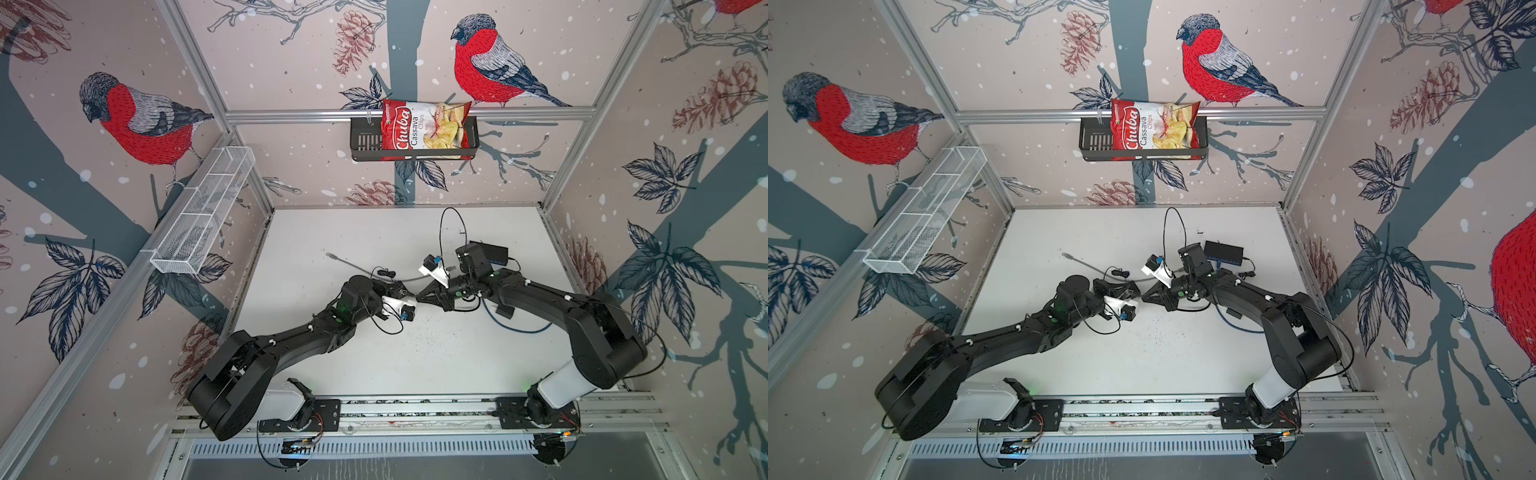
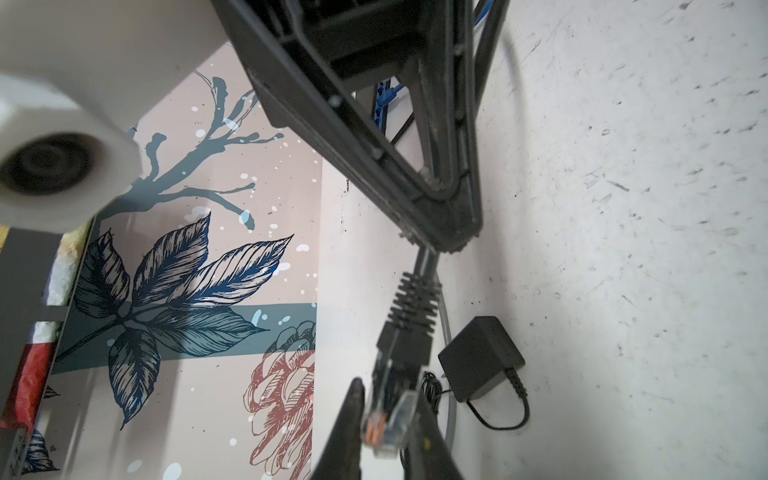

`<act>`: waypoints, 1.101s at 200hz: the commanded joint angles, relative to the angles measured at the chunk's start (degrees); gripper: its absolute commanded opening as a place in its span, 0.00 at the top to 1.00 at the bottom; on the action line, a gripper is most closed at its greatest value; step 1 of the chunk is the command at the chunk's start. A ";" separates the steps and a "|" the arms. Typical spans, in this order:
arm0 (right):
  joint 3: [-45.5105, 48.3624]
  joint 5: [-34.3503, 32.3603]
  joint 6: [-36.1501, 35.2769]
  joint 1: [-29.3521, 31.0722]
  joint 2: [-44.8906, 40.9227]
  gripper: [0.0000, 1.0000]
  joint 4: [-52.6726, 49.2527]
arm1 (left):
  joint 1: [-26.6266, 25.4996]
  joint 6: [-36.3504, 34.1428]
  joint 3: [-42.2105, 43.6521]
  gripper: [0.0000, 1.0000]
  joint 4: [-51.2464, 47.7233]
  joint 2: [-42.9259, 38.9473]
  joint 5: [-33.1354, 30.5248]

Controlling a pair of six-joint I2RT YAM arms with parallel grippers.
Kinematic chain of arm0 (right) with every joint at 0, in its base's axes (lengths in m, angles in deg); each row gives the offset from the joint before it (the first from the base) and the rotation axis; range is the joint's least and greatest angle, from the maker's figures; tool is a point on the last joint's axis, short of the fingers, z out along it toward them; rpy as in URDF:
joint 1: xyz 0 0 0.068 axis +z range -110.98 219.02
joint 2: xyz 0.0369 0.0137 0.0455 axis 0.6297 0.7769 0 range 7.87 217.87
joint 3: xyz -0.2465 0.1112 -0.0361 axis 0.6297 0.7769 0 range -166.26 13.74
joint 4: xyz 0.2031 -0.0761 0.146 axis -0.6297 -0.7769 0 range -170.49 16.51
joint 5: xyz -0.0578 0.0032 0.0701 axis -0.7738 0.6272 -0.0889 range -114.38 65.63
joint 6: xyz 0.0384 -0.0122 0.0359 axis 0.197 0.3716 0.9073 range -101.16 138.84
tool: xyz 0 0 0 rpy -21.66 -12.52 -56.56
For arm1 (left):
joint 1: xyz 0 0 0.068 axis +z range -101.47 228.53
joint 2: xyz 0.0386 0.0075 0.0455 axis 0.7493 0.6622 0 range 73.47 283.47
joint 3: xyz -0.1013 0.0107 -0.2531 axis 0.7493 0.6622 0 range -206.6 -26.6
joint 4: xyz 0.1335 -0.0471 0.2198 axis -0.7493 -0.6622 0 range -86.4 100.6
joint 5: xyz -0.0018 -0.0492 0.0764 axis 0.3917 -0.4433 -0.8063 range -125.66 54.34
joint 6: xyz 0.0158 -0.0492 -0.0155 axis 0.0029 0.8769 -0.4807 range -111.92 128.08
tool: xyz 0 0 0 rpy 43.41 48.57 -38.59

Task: Insert the plug into the switch port
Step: 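Open the right gripper and draw it back from the cable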

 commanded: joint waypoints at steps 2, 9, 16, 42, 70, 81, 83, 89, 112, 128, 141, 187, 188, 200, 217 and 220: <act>-0.49 1.26 0.41 -0.12 -0.15 0.93 0.82 | -0.09 0.04 -0.87 0.87 -0.53 0.02 0.92; -0.53 1.31 0.41 -0.12 -0.16 0.92 0.82 | -0.17 0.18 -1.05 0.87 -0.77 0.02 1.01; -0.56 1.26 0.41 -0.12 -0.05 0.92 0.76 | -0.08 0.22 -1.15 0.88 -1.04 0.13 1.02; -0.40 1.02 0.50 -0.12 -0.11 0.89 1.03 | -0.08 0.44 -1.51 0.88 -1.30 0.20 1.01; 0.11 0.27 0.54 -0.11 -0.41 0.85 1.60 | -0.17 0.84 -1.54 0.89 -1.41 0.20 1.28; 0.20 -0.08 0.59 -0.06 -0.45 0.83 1.86 | -0.12 1.01 -1.67 0.89 -1.57 0.11 1.44; 0.21 -0.07 0.52 -0.02 -0.41 0.83 1.80 | -0.16 1.01 -1.75 0.89 -1.72 0.11 1.45; 0.19 -0.27 0.50 -0.04 -0.45 0.83 1.83 | -0.15 1.04 -1.96 0.89 -2.06 0.02 1.55; 0.36 -0.91 0.24 -0.03 -0.42 0.79 1.84 | -0.09 1.23 -2.86 0.90 -4.08 0.02 1.63; 0.96 -2.48 -0.27 0.18 -1.05 0.74 2.11 | -0.16 1.28 -3.17 0.90 -5.13 0.02 1.29; 1.98 -5.25 -0.66 0.65 -2.20 0.70 3.24 | -0.15 1.41 -3.25 0.91 -5.82 -0.06 1.20; 7.49 -17.51 -5.23 3.76 -9.14 0.57 10.47 | -0.16 2.54 -2.99 0.90 -7.28 -0.24 1.63; 7.64 -17.75 -5.35 3.84 -9.28 0.57 10.52 | -0.16 2.57 -3.00 0.90 -7.28 -0.24 1.63; 8.75 -21.50 -6.87 4.88 -10.71 0.55 12.17 | -0.15 2.92 -2.93 0.90 -7.54 -0.42 1.86; 10.55 -26.20 -8.82 6.21 -12.07 0.54 14.77 | -0.08 3.37 -3.00 0.90 -7.95 -0.75 1.98; 10.94 -27.18 -9.15 6.40 -12.41 0.53 15.13 | -0.08 3.43 -3.03 0.91 -8.04 -0.77 2.06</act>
